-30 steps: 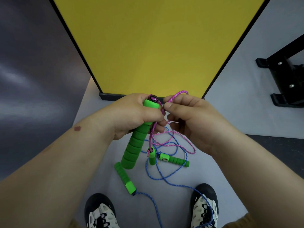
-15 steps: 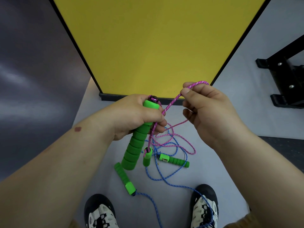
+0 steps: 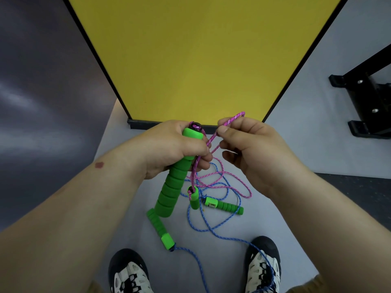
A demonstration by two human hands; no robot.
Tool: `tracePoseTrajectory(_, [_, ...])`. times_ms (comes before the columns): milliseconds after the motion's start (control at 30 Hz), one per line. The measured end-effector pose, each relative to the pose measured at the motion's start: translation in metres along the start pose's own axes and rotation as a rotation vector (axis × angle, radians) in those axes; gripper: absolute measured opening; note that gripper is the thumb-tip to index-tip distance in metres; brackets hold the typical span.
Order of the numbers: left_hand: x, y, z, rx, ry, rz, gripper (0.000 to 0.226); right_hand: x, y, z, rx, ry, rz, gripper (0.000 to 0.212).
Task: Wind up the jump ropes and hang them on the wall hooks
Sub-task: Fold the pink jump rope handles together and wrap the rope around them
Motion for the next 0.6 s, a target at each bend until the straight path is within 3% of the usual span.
tracePoseTrajectory(267, [0.002, -0.001, 0.001, 0.014, -0.008, -0.014, 0.013, -0.025, 0.002, -0.012, -0.074, 0.088, 0.199, 0.006])
tracePoseTrajectory(500, [0.002, 0.0, 0.0, 0.014, 0.001, -0.015, 0.016, 0.005, -0.001, 0.004, 0.037, 0.006, -0.058, 0.004])
tracePoseTrajectory(600, [0.002, 0.0, -0.001, 0.009, 0.0, -0.016, 0.019, 0.007, -0.002, 0.006, 0.016, -0.039, -0.061, 0.007])
Point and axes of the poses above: each hand's wrist, its own y-axis towards the middle knuckle, its own x-axis out of the palm, z = x × y, the point moved 8 cm from there along y, towards the middle knuckle, and after that the axes turned 5 degrees about -y, right-handed, at the moved point
